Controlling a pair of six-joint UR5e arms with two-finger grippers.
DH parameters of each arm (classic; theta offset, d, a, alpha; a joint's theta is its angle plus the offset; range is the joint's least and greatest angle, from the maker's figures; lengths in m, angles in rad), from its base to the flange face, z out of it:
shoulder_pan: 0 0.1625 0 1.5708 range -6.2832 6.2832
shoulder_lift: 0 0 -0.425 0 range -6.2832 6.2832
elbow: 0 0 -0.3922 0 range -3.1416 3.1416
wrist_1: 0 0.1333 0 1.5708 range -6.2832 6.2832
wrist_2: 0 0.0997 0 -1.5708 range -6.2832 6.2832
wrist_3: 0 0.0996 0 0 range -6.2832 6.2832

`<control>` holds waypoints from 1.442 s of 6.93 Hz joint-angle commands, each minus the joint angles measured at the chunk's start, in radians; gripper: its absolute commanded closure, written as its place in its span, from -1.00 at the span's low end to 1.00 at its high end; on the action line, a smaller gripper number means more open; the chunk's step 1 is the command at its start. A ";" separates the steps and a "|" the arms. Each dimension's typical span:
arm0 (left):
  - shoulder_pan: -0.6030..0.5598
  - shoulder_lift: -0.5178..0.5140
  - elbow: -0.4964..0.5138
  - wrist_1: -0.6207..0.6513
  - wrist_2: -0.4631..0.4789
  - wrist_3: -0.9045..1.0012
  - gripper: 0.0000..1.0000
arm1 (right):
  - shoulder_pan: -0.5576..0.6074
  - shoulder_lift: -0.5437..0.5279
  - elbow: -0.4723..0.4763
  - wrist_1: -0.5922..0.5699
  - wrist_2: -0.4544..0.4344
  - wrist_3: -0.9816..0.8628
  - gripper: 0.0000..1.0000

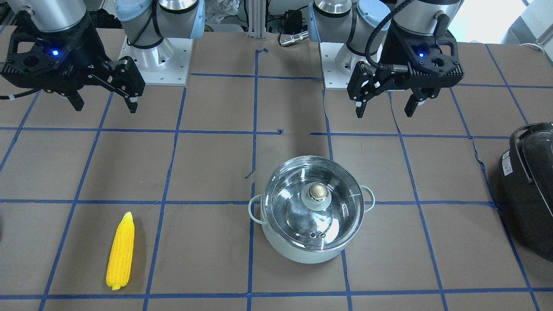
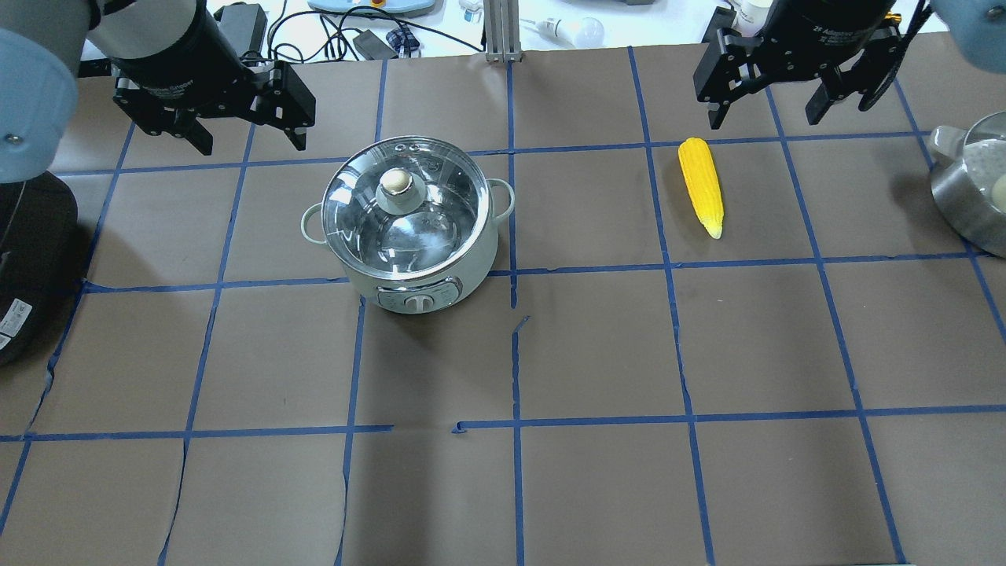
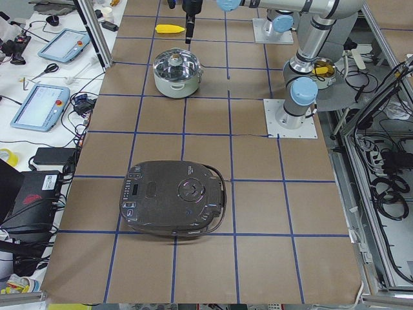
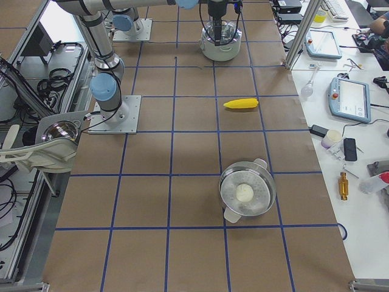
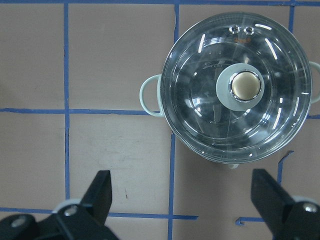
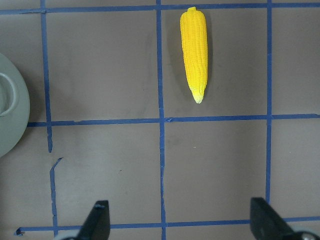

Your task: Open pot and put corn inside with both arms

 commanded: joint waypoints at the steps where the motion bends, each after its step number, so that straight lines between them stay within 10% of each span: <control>1: 0.000 0.002 0.001 -0.004 0.000 0.008 -1.00 | 0.000 0.000 0.000 0.001 0.001 0.000 -1.00; 10: 0.003 0.002 -0.004 -0.002 -0.023 0.008 -1.00 | 0.000 0.000 0.000 0.003 0.000 0.000 -1.00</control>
